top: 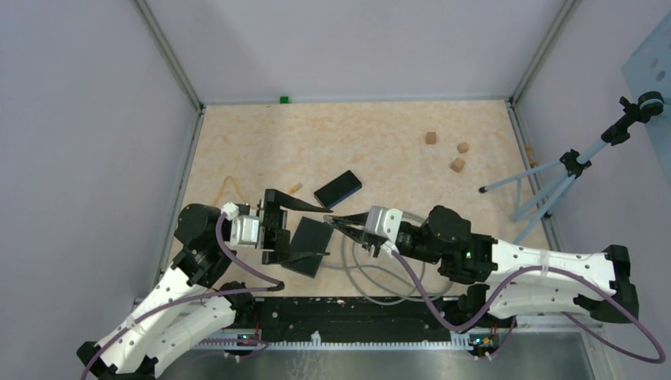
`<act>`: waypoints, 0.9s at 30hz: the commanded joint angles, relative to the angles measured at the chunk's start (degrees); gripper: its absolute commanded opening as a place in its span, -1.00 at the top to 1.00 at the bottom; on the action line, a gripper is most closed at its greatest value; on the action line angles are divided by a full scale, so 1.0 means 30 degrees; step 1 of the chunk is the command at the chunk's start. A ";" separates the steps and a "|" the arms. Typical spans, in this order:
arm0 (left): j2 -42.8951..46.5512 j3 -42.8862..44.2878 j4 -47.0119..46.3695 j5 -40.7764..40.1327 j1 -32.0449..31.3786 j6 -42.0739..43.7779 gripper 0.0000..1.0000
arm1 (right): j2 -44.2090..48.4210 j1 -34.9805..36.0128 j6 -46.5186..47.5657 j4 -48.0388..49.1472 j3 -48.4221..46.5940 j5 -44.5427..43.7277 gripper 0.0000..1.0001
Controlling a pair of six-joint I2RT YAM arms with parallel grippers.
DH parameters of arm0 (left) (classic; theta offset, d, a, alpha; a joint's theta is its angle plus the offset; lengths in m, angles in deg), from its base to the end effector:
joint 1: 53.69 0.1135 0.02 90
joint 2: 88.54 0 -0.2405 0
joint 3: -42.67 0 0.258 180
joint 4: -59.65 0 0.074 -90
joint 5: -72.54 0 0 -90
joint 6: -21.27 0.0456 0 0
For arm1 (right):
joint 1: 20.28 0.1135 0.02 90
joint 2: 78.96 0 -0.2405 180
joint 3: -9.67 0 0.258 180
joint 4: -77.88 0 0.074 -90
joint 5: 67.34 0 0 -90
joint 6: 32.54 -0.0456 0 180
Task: Insert the plug into the switch port
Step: Pick up the connector from the center of the board.
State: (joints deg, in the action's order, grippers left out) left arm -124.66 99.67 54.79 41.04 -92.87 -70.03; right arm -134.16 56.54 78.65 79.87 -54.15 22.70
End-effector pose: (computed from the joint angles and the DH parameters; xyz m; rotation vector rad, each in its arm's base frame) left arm 0.0955 -0.1280 0.3897 1.2548 0.7052 -1.1562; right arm 0.0582 0.2487 0.3717 -1.0825 0.9400 0.8064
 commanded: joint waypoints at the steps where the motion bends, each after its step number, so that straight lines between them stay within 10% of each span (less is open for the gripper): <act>1: -0.0025 -0.0178 -0.0105 0.0034 -0.0114 -0.0022 -0.59 | -0.0571 0.1128 0.1535 0.1583 -0.0828 -0.2152 1.00; 27: 0.0059 -0.0089 -0.0573 -0.0453 -0.0108 -0.0636 -0.34 | -0.2025 0.4719 0.7467 0.6362 -0.0104 -0.9707 1.00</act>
State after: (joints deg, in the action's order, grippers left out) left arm -124.17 99.04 55.10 38.75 -92.87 -70.73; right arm -140.30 70.15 99.39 93.10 -54.02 -2.22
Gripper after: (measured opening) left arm 0.694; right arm 0.028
